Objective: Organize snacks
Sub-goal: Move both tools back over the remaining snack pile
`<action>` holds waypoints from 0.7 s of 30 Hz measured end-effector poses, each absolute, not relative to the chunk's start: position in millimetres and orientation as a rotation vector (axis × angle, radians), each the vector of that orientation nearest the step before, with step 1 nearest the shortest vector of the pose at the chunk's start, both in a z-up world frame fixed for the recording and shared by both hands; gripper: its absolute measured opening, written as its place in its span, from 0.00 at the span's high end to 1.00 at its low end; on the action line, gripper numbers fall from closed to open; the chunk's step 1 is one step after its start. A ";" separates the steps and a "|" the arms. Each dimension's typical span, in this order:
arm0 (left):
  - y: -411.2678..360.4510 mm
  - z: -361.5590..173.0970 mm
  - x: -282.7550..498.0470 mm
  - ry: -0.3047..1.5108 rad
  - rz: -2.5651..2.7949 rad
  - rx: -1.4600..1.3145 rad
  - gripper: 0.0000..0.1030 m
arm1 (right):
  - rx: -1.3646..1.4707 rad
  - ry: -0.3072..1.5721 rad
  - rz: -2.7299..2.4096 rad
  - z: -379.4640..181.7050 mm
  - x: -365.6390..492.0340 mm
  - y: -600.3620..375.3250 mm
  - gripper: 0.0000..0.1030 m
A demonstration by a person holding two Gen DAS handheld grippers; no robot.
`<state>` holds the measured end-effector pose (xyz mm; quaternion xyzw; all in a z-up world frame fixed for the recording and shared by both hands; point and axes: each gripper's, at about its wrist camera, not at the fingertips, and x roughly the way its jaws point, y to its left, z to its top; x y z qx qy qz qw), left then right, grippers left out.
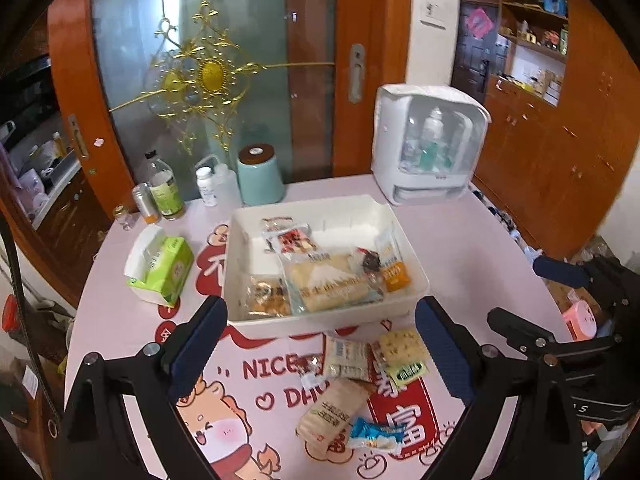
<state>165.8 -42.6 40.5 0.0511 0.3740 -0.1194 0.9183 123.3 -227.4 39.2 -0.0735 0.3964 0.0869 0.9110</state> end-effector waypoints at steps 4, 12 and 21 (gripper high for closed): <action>-46.0 27.5 154.4 0.788 -0.273 0.125 0.08 | -0.141 0.851 0.220 22.6 110.6 -228.2 0.26; -48.2 -22.2 140.0 0.885 -0.366 0.169 0.08 | -0.158 0.902 0.300 -30.0 84.8 -216.1 0.26; -42.4 -111.8 135.9 1.073 -0.433 0.263 0.08 | -0.217 1.010 0.352 -106.9 68.7 -195.0 0.26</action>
